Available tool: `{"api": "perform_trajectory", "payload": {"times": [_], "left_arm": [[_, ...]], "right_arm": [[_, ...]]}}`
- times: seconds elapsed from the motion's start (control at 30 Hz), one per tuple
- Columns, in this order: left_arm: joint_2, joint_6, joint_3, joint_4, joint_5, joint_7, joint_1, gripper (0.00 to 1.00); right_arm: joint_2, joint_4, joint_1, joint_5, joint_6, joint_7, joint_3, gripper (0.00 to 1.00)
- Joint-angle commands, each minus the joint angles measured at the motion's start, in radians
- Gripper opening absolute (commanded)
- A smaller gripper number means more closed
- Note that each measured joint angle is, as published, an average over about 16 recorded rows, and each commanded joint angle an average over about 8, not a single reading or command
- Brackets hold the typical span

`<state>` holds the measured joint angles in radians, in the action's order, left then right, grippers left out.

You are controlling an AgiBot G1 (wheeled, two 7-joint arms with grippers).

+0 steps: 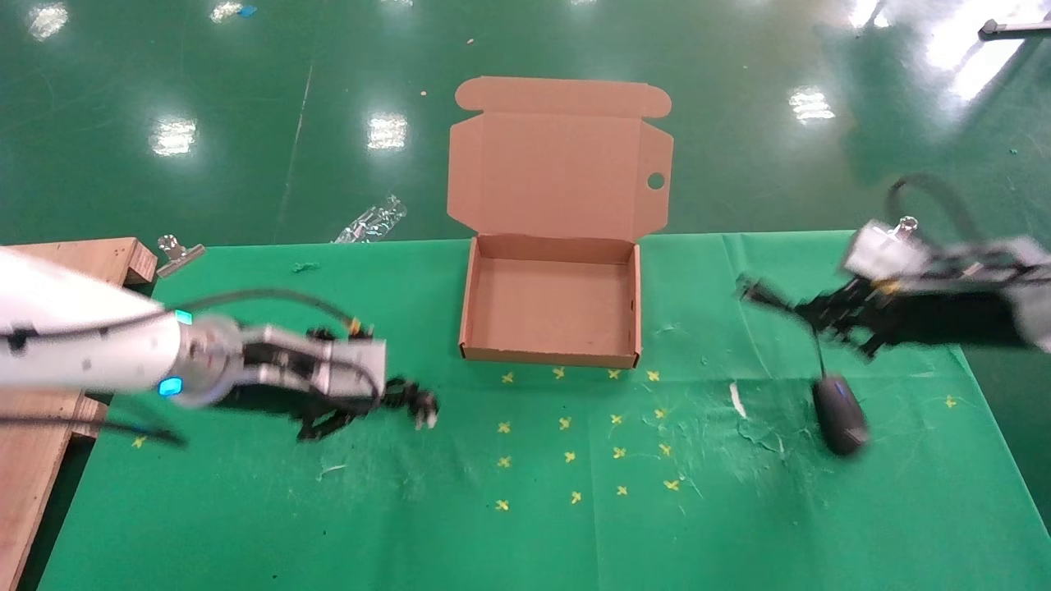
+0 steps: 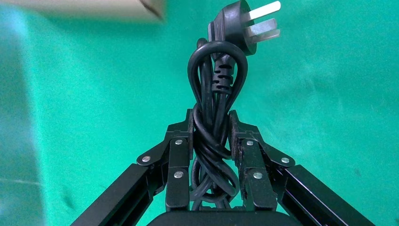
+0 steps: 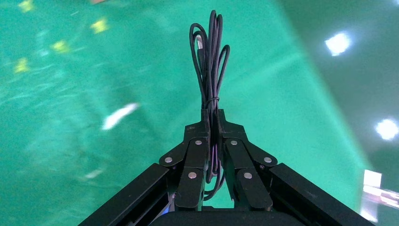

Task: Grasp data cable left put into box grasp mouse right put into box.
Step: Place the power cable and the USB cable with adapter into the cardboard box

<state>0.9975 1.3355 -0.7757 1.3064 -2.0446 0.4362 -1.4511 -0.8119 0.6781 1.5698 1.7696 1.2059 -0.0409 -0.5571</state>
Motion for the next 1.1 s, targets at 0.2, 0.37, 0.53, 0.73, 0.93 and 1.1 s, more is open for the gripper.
{"api": "perform_trajectory", "payload": {"times": [0.2,0.37,0.53,0.73,0.93,1.1], "left_arm": [[0.165,-0.071,0.01,-0.053,-0.012,0.041,-0.083,0.0],[0.328,-0.224,-0.066,-0.156,-0.142,0.078,-0.093,0.0],[0.378,-0.41,-0.231,-0.205,-0.246,0.168,-0.083,0.0],[0.382,-0.54,-0.43,-0.217,-0.308,0.315,-0.11,0.68],[0.381,-0.585,-0.551,-0.214,-0.321,0.43,-0.151,1.0],[0.38,-0.605,-0.617,-0.211,-0.317,0.492,-0.178,1.0]], "right_arm": [[0.076,0.148,0.072,-0.014,0.035,-0.076,0.032,0.0],[0.107,0.295,0.104,-0.009,0.072,-0.163,0.038,0.0],[0.138,0.444,0.139,-0.002,0.11,-0.247,0.045,0.0],[0.151,0.546,0.168,-0.027,0.151,-0.286,0.055,0.0],[0.129,0.545,0.154,-0.075,0.168,-0.237,0.054,0.0],[0.101,0.525,0.152,-0.086,0.169,-0.195,0.046,0.0]]}}
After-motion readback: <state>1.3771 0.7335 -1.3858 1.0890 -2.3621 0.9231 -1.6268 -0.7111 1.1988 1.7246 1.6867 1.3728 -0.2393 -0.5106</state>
